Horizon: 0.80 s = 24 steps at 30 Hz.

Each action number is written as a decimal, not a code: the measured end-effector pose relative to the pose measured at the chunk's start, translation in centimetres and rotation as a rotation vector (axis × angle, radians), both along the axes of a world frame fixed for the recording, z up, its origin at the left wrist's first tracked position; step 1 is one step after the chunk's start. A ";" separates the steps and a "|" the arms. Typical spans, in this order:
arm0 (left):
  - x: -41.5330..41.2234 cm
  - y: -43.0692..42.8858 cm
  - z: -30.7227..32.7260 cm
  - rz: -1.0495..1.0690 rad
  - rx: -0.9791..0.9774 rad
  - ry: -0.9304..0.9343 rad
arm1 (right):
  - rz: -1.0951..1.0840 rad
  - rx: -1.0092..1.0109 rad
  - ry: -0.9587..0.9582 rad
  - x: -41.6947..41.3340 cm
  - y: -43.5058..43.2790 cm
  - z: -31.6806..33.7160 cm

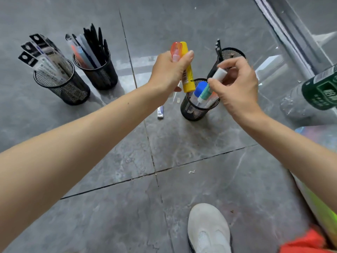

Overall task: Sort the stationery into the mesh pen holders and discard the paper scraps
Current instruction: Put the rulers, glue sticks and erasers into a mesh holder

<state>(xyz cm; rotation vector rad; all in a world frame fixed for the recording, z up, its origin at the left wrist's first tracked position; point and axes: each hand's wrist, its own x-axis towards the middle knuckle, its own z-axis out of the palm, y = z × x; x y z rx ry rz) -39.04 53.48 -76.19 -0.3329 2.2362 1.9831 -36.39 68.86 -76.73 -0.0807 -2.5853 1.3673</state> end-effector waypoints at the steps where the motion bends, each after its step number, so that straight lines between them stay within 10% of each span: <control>1: 0.0 0.1 -0.3 -0.016 -0.043 0.013 | -0.003 0.030 0.009 0.2 0.3 -0.4; 24: 2.0 2.2 -3.0 -0.102 -0.279 0.301 | 0.208 0.428 0.197 -0.4 1.6 -3.6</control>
